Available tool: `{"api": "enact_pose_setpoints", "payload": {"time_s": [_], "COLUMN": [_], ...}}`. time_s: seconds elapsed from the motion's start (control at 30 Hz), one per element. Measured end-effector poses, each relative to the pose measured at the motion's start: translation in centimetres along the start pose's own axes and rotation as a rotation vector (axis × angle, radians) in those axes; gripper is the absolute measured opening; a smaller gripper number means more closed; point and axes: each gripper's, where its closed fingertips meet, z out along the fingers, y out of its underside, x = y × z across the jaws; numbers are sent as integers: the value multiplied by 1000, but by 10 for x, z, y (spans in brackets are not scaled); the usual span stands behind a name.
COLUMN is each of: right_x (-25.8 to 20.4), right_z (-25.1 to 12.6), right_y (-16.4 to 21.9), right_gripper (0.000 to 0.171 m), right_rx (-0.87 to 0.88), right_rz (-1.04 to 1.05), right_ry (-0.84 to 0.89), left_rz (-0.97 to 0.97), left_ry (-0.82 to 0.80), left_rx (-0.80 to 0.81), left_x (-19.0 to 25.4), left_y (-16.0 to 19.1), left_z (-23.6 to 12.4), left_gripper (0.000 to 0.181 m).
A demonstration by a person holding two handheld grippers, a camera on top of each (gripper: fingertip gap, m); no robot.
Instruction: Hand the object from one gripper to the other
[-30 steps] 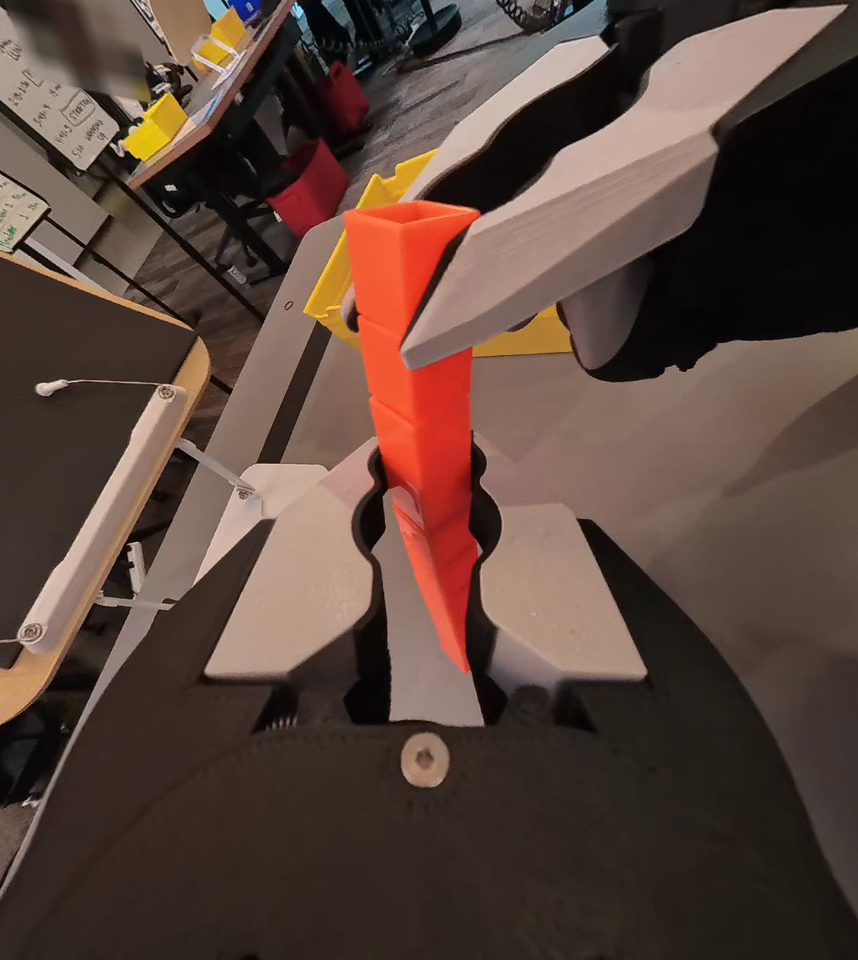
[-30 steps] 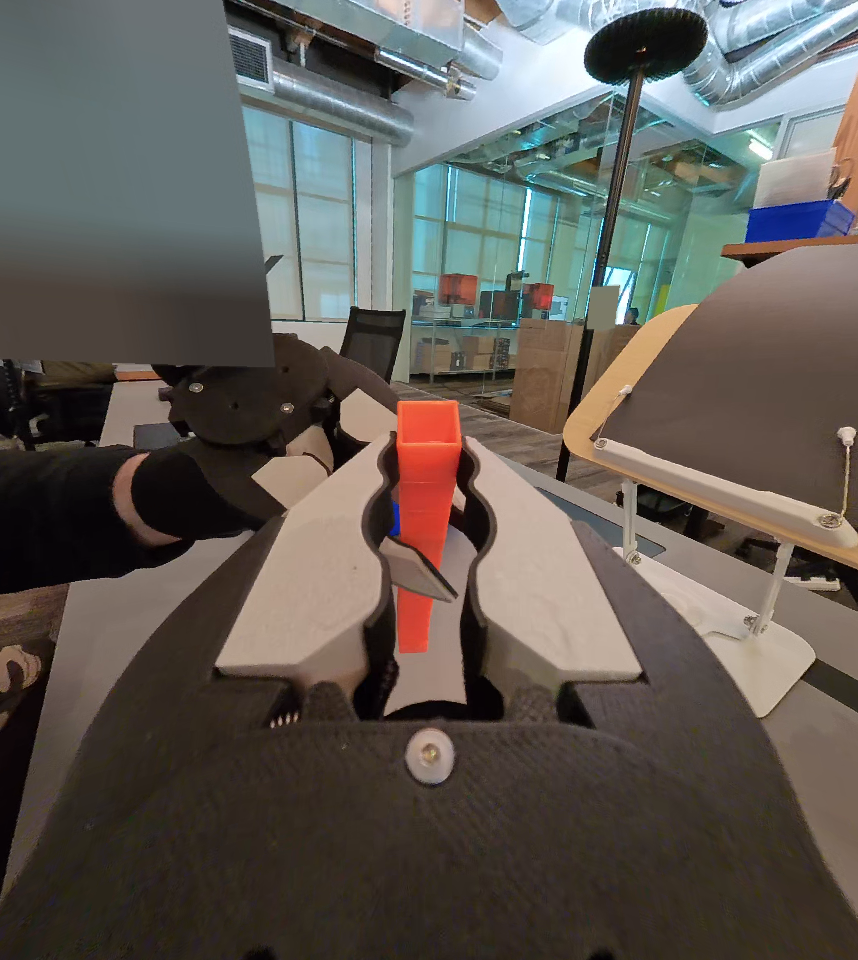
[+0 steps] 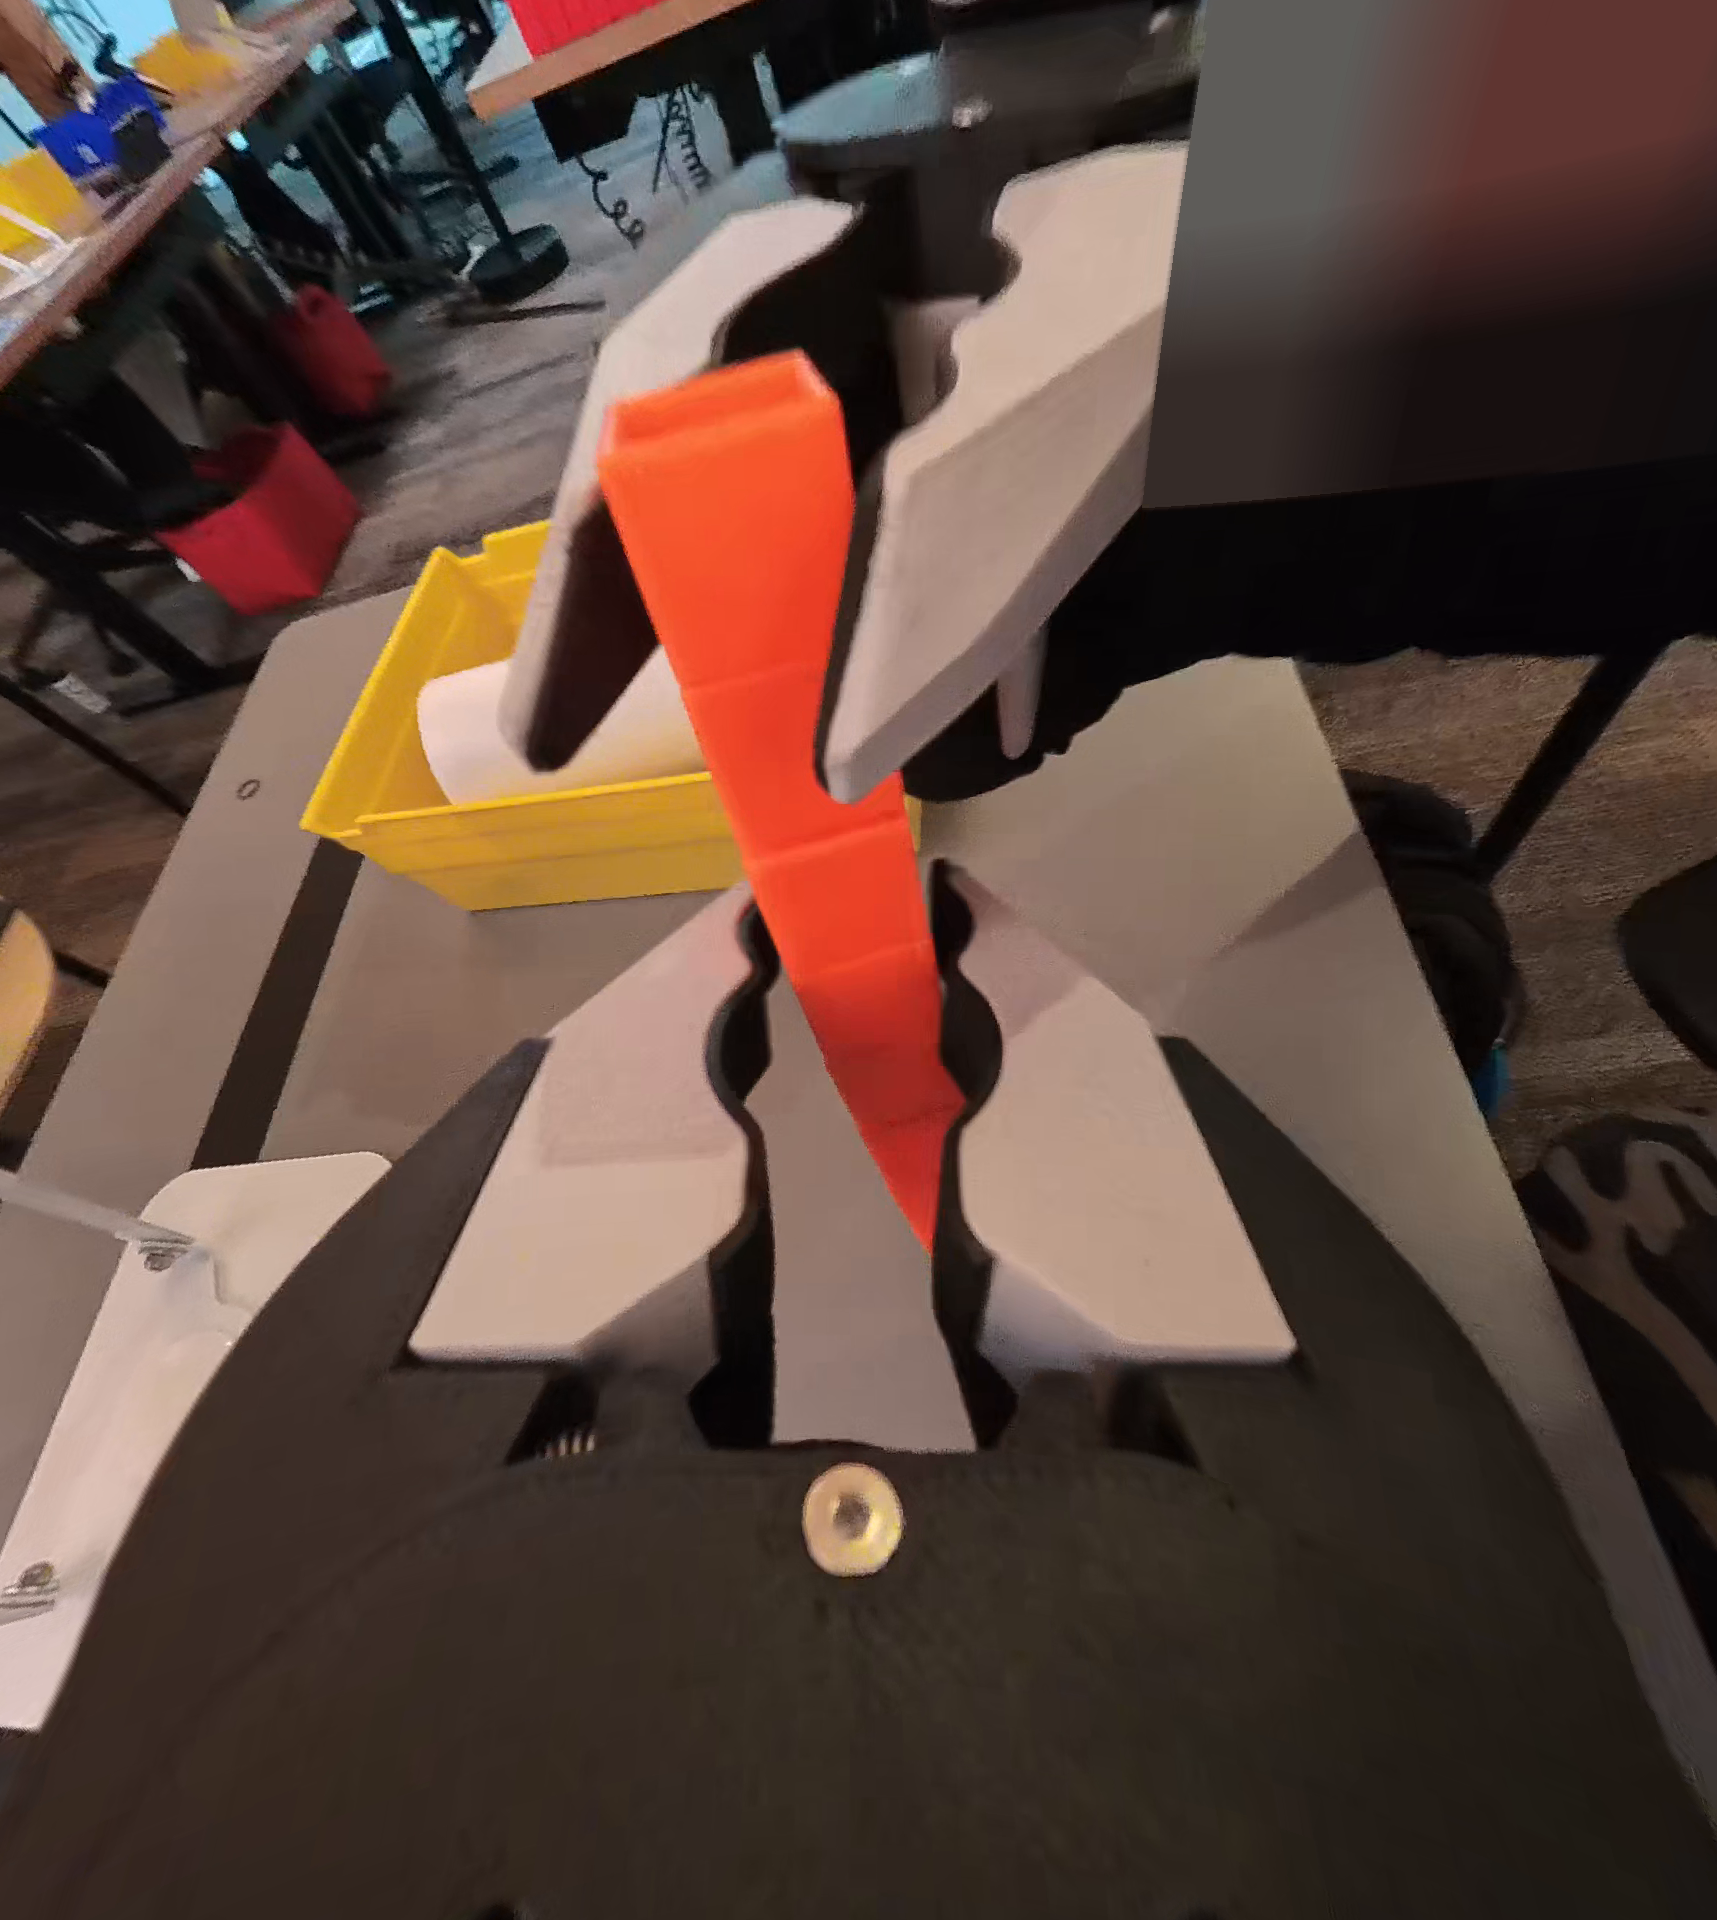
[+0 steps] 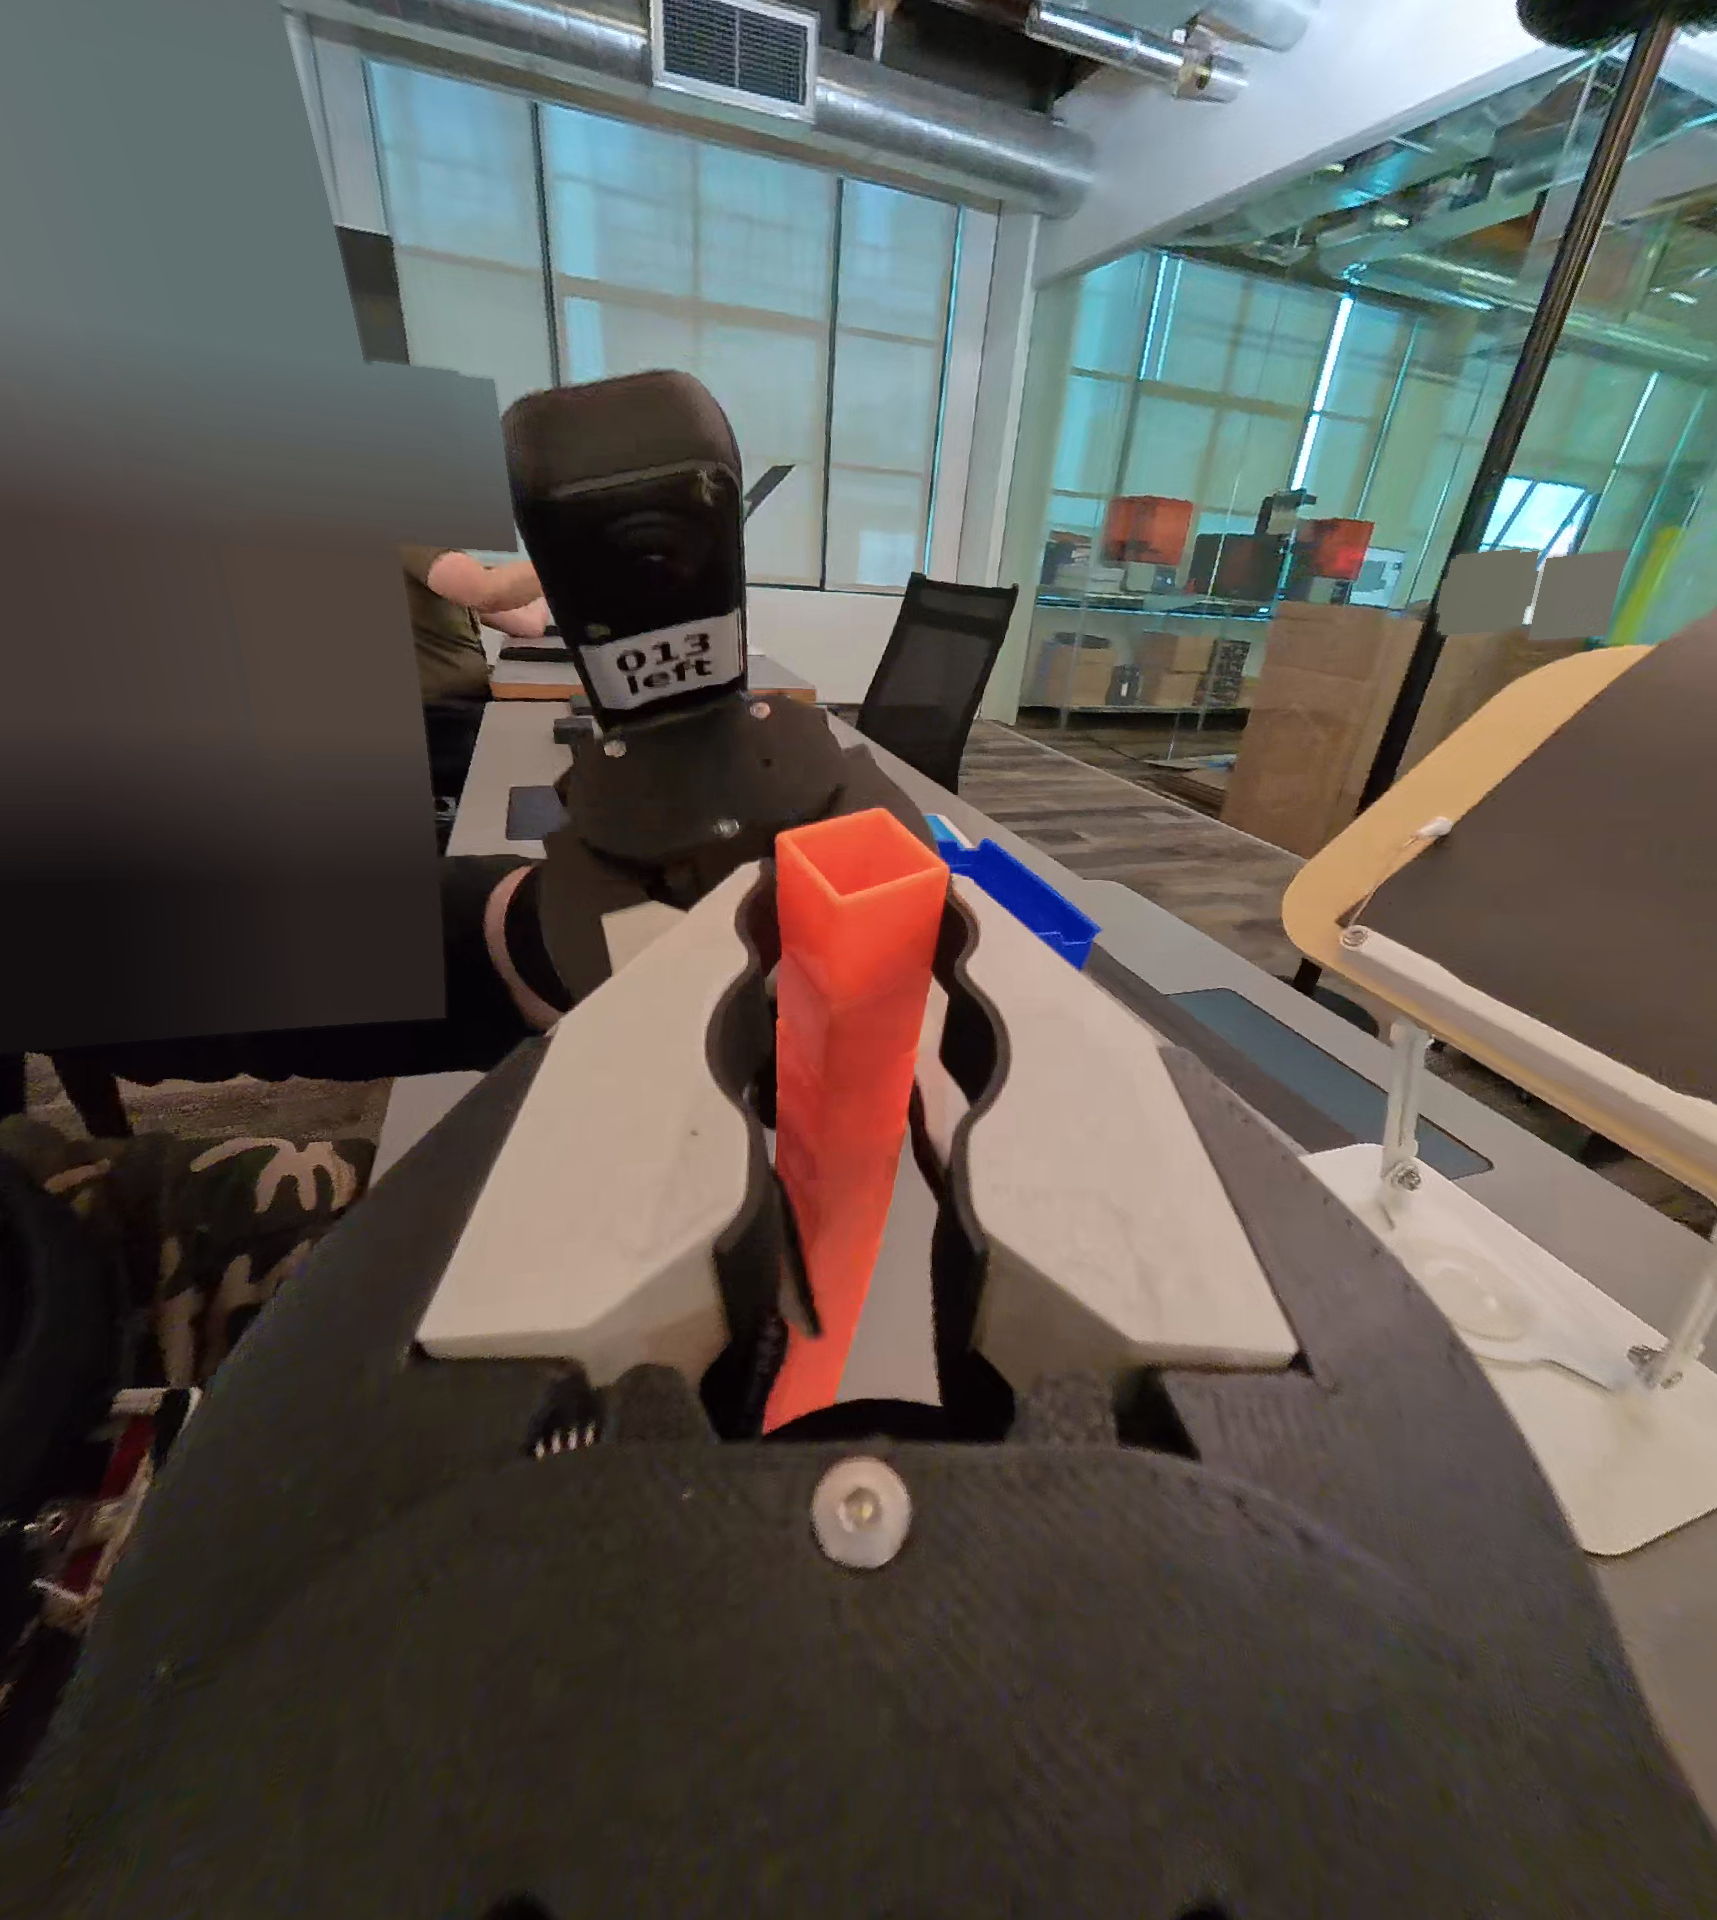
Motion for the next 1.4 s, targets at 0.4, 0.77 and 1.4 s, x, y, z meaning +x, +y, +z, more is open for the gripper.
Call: {"api": "enact_pose_setpoints", "payload": {"time_s": [0.4, 0.77, 1.4], "right_x": [-21, -75, -15], "right_z": [-19, -30, -27], "right_y": [-20, -17, -21], "right_gripper": [61, 28, 27], "right_rx": [-23, -45, 15], "right_rz": [15, -1, 5], "right_ry": [-60, -471, -66], "left_rz": [-55, -52, -93], "left_ry": [323, 788, 283], "left_rx": [137, 155, 187], "left_x": [40, 97, 43], "left_y": [-35, -43, -41], "left_z": [-4, -19, 15], "left_gripper": [20, 20, 62]}}
